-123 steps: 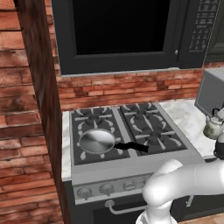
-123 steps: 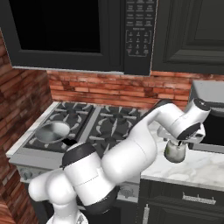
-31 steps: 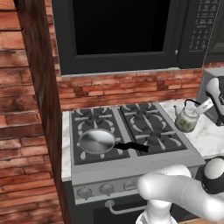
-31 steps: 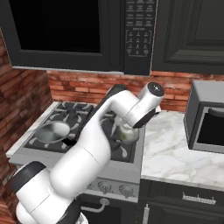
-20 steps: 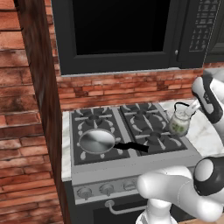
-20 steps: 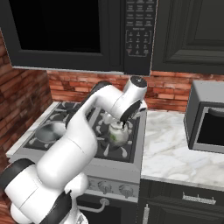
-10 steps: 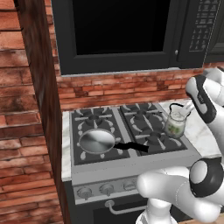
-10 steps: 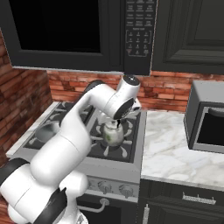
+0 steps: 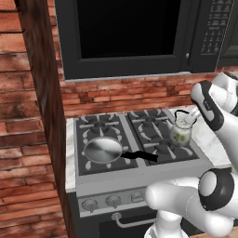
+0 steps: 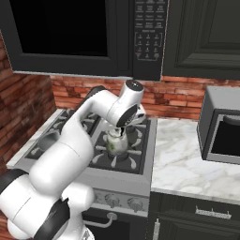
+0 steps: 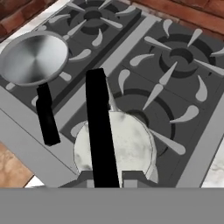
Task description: Pick the kettle from the counter and place it on a stove burner. Then turn the burner on.
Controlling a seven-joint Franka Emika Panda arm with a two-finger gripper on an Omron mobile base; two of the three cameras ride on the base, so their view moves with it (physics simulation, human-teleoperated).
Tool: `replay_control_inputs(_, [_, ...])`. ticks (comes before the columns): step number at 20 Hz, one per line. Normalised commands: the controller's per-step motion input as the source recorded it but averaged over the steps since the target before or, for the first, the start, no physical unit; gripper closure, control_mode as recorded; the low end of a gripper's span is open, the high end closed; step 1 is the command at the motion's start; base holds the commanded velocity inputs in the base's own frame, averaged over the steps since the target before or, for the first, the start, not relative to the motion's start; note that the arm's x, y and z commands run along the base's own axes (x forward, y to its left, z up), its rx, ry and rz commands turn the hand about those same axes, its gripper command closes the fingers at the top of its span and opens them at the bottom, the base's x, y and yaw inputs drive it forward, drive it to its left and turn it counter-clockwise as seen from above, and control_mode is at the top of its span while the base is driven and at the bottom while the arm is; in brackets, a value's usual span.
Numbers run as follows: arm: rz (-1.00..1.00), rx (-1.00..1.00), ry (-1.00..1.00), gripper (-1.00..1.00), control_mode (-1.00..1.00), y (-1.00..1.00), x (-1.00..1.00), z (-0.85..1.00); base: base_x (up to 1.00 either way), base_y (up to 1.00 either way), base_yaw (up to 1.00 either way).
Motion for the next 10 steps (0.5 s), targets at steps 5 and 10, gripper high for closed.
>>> replay_control_inputs(5, [0.0, 0.0, 0.01, 1.0, -1.0, 0.21, 0.17, -0.04, 0.0, 0.0, 0.0])
replay_control_inputs(10, [0.0, 0.0, 0.0, 1.0, -1.0, 0.09, 0.2, -0.11, 0.0, 0.0, 0.0])
